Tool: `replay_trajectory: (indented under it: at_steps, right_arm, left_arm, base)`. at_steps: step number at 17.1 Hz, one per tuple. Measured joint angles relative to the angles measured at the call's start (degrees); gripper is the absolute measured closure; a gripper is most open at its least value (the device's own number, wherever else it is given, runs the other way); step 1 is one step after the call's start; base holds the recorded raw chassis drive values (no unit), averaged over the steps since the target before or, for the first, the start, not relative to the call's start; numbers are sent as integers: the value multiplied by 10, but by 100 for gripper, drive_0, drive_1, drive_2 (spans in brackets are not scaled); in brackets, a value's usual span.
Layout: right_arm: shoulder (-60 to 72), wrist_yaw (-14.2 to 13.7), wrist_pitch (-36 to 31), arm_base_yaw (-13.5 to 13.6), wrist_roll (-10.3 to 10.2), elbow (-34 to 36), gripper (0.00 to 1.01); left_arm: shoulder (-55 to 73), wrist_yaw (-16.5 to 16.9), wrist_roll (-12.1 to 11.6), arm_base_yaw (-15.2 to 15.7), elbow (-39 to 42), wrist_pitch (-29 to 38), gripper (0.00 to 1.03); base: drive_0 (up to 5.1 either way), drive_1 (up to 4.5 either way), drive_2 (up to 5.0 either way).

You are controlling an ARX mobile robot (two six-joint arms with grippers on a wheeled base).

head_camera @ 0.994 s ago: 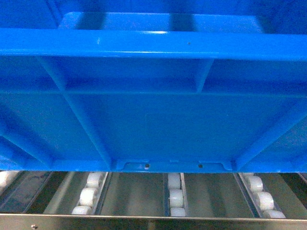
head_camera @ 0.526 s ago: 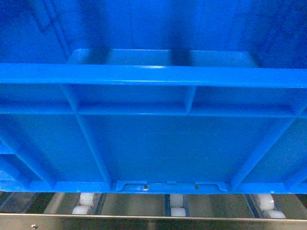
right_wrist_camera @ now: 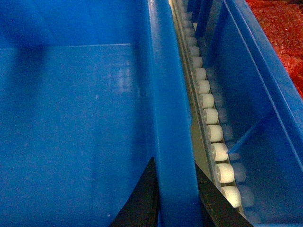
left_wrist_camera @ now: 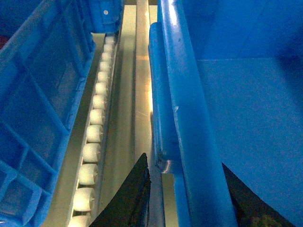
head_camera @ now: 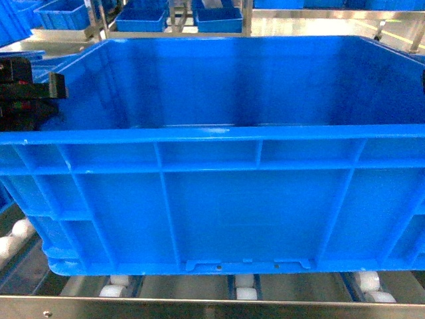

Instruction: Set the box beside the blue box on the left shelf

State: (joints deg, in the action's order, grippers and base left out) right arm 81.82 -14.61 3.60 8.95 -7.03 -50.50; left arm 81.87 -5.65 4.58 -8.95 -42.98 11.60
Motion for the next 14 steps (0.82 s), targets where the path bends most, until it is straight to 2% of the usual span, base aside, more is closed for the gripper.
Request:
replay_trajectory:
  at_steps: [5, 10, 11, 14]
  right_arm:
    - [40, 6, -4, 0, -20, 4, 90]
    - [44, 6, 3, 0, -20, 6, 89]
    - [44, -31, -2, 8, -29, 8, 76]
    - [21, -49, -16, 7, -39, 8, 49]
  left_arm:
    - [46, 13, 0, 2, -6, 21, 71]
    - [56, 16, 4, -2, -5, 15, 70]
    - [56, -19, 13, -11, -5, 32, 57]
    - [26, -18, 29, -14, -10, 45, 28]
  base:
    - [0, 0, 0]
    - [0, 0, 0]
    - [0, 0, 0]
    - [0, 0, 0]
